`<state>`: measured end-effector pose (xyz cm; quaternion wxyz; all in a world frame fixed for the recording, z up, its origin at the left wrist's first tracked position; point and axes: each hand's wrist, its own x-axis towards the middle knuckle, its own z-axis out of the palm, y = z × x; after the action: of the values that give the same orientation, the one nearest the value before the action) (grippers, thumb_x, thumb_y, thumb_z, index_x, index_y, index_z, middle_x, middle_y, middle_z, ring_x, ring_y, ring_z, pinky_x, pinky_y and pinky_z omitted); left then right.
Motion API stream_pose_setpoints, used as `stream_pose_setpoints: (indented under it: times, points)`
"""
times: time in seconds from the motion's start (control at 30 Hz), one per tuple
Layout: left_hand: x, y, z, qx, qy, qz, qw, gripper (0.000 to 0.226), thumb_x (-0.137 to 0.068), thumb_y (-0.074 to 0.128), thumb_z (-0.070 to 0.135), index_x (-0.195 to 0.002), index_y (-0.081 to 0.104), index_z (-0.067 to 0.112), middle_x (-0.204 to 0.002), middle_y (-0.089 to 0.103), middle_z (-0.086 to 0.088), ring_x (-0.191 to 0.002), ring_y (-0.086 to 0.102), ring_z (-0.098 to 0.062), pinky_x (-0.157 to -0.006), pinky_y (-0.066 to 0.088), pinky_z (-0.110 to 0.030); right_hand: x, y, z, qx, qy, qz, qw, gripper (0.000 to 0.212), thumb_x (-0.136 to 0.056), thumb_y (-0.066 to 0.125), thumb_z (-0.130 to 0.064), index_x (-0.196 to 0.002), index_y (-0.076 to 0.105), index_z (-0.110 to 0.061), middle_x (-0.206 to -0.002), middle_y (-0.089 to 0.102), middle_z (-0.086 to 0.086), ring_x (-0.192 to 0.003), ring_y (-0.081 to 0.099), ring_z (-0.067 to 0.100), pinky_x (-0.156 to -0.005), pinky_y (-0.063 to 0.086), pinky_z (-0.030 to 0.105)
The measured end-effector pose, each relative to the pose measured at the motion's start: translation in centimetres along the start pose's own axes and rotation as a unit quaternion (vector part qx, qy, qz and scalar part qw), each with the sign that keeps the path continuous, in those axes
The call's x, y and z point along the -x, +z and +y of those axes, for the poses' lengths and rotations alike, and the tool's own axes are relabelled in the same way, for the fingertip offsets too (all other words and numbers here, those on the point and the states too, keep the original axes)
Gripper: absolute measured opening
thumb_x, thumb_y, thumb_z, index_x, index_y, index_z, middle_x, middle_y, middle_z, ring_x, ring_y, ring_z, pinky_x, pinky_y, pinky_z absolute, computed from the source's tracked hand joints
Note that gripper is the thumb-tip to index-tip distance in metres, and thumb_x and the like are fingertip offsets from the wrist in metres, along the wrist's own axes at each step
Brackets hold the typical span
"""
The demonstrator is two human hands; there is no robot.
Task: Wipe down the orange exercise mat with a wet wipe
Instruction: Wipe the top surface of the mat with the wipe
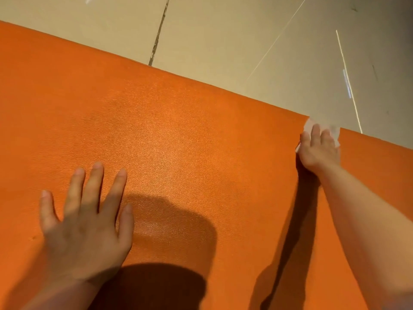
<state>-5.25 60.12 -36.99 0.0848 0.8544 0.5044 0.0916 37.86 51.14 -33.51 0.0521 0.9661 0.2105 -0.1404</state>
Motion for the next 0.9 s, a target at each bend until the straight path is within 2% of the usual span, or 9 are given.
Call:
stream_pose_setpoints:
  times: [0.13,0.23,0.3,0.37,0.43,0.5,0.7,0.8,0.9]
  points:
    - [0.1,0.0,-0.3,-0.006,0.004,0.005,1.000,0.060,-0.090,0.036,0.042,-0.144,0.050,0.020,-0.154,0.036,-0.016,-0.143,0.028,-0.038,-0.107,0.016,-0.068,1.5,0.8,-2.8,-0.023,0.008,0.040,0.999,0.055,-0.105,0.016,-0.033,-0.156,0.017,-0.010,-0.161,0.017,0.019,-0.146,0.018,0.035,-0.119,0.012,0.050]
    - [0.2,0.0,-0.2,-0.005,-0.001,0.009,1.000,0.059,-0.090,0.036,0.041,-0.144,0.049,0.021,-0.154,0.037,-0.015,-0.143,0.028,-0.037,-0.108,0.016,-0.068,7.7,3.5,-8.7,0.001,-0.217,0.124,0.968,0.055,-0.095,0.022,-0.024,-0.138,0.048,-0.001,-0.138,0.050,0.027,-0.129,0.045,0.040,-0.111,0.031,0.055]
    - [0.3,0.1,-0.1,-0.009,0.002,0.015,1.000,0.057,-0.092,0.035,0.040,-0.144,0.047,0.021,-0.155,0.036,-0.014,-0.143,0.028,-0.037,-0.108,0.015,-0.068,14.0,5.9,-14.0,-0.036,-0.366,0.122,0.922,0.053,-0.097,0.025,-0.022,-0.141,0.048,-0.001,-0.145,0.045,0.026,-0.137,0.039,0.041,-0.116,0.025,0.052]
    - [0.4,0.2,0.0,0.001,-0.001,0.021,1.000,0.057,-0.093,0.035,0.039,-0.145,0.045,0.021,-0.155,0.035,-0.016,-0.144,0.026,-0.037,-0.108,0.015,-0.069,19.0,6.8,-18.3,-0.077,-0.419,0.055,0.903,0.053,-0.104,0.023,-0.030,-0.154,0.026,-0.013,-0.162,0.018,0.015,-0.150,0.010,0.030,-0.123,0.002,0.041]
    - [0.5,0.5,0.0,0.012,-0.001,0.028,1.000,0.057,-0.095,0.032,0.040,-0.147,0.043,0.020,-0.156,0.033,-0.016,-0.145,0.023,-0.036,-0.109,0.017,-0.071,19.7,7.2,-19.0,-0.097,-0.405,0.028,0.909,0.054,-0.106,0.022,-0.036,-0.157,0.016,-0.021,-0.165,0.006,0.007,-0.152,0.000,0.023,-0.121,-0.006,0.036]
    - [0.4,0.9,-0.2,0.022,0.006,0.036,0.999,0.056,-0.097,0.030,0.040,-0.148,0.042,0.020,-0.156,0.033,-0.017,-0.145,0.023,-0.037,-0.106,0.022,-0.073,18.0,6.8,-16.4,-0.068,-0.372,0.067,0.923,0.056,-0.104,0.014,-0.040,-0.156,0.019,-0.020,-0.164,0.012,0.008,-0.151,0.010,0.023,-0.121,0.000,0.035]
    - [0.1,1.7,-0.9,0.044,0.020,0.048,0.998,0.055,-0.099,0.028,0.042,-0.148,0.041,0.019,-0.156,0.031,-0.019,-0.144,0.020,-0.037,-0.102,0.030,-0.073,10.5,5.0,-1.4,-0.041,-0.103,0.030,0.993,0.056,-0.106,0.011,-0.038,-0.157,0.003,-0.015,-0.164,-0.002,0.011,-0.152,-0.005,0.021,-0.122,-0.004,0.035]
    - [0.1,1.4,-0.8,0.042,0.014,0.055,0.997,0.055,-0.099,0.029,0.041,-0.147,0.043,0.018,-0.156,0.031,-0.018,-0.144,0.021,-0.038,-0.104,0.028,-0.073,9.2,4.3,2.9,-0.084,0.004,0.029,0.996,0.057,-0.106,0.010,-0.038,-0.157,0.001,-0.015,-0.164,-0.005,0.013,-0.151,-0.007,0.023,-0.122,-0.005,0.037]
    - [0.1,0.8,-0.3,-0.002,0.015,0.052,0.999,0.055,-0.097,0.034,0.037,-0.147,0.046,0.017,-0.156,0.034,-0.018,-0.144,0.026,-0.039,-0.108,0.021,-0.071,10.1,4.4,1.6,-0.078,0.009,0.033,0.996,0.058,-0.105,0.006,-0.038,-0.158,0.002,-0.016,-0.164,-0.006,0.014,-0.151,-0.006,0.030,-0.121,-0.004,0.045]
